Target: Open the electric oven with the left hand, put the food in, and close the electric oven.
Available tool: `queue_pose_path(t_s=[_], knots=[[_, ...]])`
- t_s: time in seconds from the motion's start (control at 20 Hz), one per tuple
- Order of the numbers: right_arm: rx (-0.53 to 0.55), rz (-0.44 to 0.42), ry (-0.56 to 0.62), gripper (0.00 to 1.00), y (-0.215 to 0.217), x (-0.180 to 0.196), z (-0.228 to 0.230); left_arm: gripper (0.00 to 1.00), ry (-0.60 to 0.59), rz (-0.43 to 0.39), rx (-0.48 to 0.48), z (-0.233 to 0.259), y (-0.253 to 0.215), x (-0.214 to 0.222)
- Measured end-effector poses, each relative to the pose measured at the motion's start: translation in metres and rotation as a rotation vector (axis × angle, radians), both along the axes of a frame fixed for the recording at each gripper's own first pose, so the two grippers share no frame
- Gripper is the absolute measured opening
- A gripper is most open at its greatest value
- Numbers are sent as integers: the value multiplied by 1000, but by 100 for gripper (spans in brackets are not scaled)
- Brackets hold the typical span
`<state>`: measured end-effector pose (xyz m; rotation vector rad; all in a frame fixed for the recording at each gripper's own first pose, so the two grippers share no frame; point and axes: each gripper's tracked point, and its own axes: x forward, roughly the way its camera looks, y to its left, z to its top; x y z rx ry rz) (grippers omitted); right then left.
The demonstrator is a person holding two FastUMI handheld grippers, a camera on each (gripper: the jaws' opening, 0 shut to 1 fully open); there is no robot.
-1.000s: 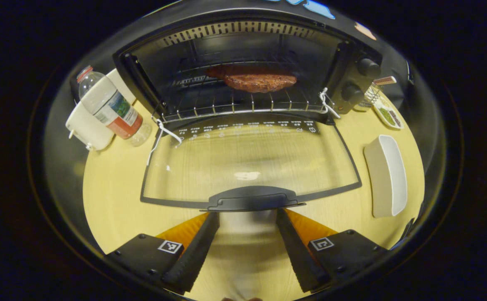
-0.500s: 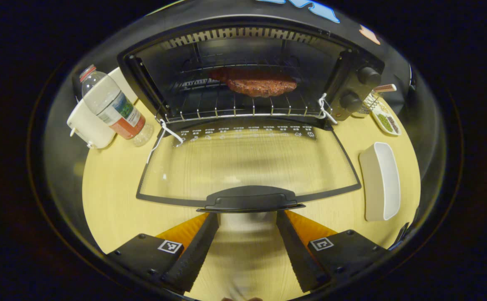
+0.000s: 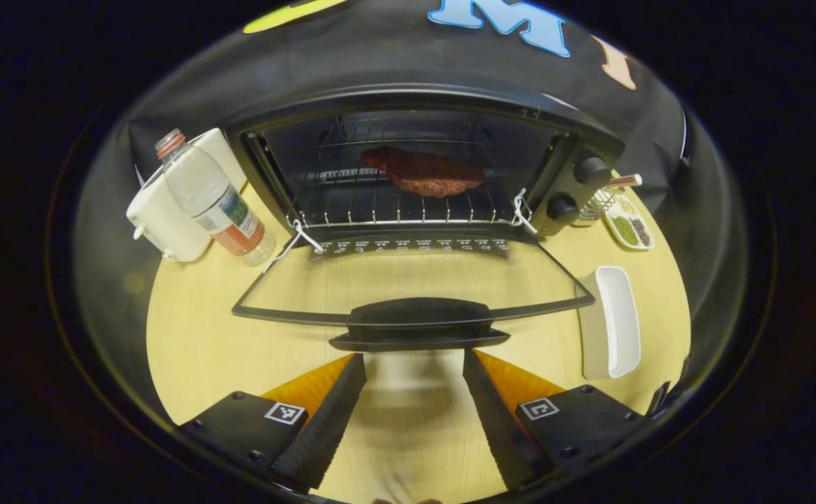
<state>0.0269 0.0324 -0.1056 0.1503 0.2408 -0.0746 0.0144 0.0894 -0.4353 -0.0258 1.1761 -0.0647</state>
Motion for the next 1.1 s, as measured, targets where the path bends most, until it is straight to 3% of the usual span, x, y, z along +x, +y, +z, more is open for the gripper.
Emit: queue_pose_path(t_s=[0.05, 0.1, 0.15, 0.45, 0.5, 0.55, 0.85, 0.9, 1.1], knots=[[-3, 3, -2, 97, 1, 0, 1, 99, -7, 5, -9, 3, -1, 0], [-9, 1, 0, 97, 1, 1, 1, 92, -16, 6, -18, 6, -1, 1], [-15, -1, -4, 97, 0, 0, 2, 95, -23, 5, -25, 8, -2, 2], [-22, -3, -4, 97, -3, 2, 5, 95, -42, 9, -35, 16, -3, 5], [-16, -9, -6, 97, -4, 2, 6, 92, -47, 3, -35, 17, -3, 7], [-14, -14, -5, 97, -5, 2, 6, 95, -51, 0, -35, 20, -3, 9], [-24, -26, -2, 97, -12, -2, 4, 95, -91, -7, -38, 33, -5, 20], [-28, -28, -1, 97, -14, -2, 3, 92, -104, -10, -33, 36, -4, 23], [-26, -35, -2, 97, -23, -5, 6, 95, -157, 5, -32, 51, -5, 36]])
